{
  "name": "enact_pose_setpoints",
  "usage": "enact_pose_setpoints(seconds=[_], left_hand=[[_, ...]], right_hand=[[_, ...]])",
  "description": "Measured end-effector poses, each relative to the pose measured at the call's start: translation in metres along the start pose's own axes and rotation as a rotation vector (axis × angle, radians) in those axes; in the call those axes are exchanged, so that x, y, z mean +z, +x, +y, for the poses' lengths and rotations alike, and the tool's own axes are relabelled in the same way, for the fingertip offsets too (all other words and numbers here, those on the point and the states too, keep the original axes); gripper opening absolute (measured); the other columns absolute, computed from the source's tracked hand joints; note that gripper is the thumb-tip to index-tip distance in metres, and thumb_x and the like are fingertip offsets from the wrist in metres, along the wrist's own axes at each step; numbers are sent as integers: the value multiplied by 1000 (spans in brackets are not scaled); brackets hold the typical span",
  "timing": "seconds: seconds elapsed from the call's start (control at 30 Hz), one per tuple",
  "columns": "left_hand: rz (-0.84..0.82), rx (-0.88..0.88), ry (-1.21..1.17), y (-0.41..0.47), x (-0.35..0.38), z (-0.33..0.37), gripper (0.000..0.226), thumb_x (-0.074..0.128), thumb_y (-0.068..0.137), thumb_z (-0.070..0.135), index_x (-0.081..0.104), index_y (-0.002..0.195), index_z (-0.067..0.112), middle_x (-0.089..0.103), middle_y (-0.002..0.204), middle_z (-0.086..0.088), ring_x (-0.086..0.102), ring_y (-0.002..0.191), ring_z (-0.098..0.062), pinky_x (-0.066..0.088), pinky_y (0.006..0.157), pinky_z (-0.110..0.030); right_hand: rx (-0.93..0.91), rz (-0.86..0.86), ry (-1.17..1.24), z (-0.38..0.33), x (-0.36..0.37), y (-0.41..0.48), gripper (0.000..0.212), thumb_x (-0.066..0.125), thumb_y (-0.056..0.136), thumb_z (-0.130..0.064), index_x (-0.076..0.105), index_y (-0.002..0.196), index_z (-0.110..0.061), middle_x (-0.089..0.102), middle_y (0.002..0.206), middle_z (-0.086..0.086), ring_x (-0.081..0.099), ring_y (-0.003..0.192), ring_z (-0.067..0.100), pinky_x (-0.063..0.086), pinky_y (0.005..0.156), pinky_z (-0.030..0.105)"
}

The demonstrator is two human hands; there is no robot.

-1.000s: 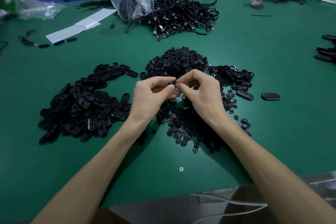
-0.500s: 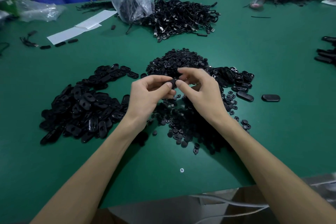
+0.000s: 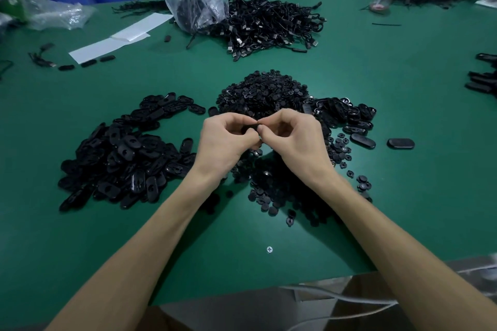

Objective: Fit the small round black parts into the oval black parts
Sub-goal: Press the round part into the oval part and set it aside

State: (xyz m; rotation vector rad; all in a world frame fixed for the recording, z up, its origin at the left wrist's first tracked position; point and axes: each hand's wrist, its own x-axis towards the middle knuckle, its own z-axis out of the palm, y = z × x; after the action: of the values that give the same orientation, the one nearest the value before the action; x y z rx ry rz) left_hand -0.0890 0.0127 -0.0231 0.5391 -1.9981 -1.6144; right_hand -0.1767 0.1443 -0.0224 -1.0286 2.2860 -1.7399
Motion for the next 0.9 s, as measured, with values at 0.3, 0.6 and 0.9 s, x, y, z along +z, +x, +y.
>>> enact_pose_setpoints(seconds=[0.3,0.6,0.9], left_hand=[[-96,-61,-113,0,-10,1,12,69,93,-8,74,101,-2,79,89,-16,79,81,-29,64,76,-32],[-169,-36,-189,0,-17,4,17,75,91,-1,74,108,-2,79,93,-20,79,87,-33,63,78,-30],[-92,130,61,2,-18,3,16,76,94,10,76,109,9,80,93,-5,78,87,-19,63,75,-31]], right_hand=[[-35,1,-21,0,-3,-1,5,77,89,-10,79,93,-12,73,78,-8,61,64,0,46,63,13],[0,-18,89,6,-6,2,5,77,90,-13,80,94,-15,70,67,-17,61,62,-1,45,63,16],[-22,35,46,2,-12,6,5,75,92,-14,78,96,-15,70,78,-12,59,68,0,44,66,15]])
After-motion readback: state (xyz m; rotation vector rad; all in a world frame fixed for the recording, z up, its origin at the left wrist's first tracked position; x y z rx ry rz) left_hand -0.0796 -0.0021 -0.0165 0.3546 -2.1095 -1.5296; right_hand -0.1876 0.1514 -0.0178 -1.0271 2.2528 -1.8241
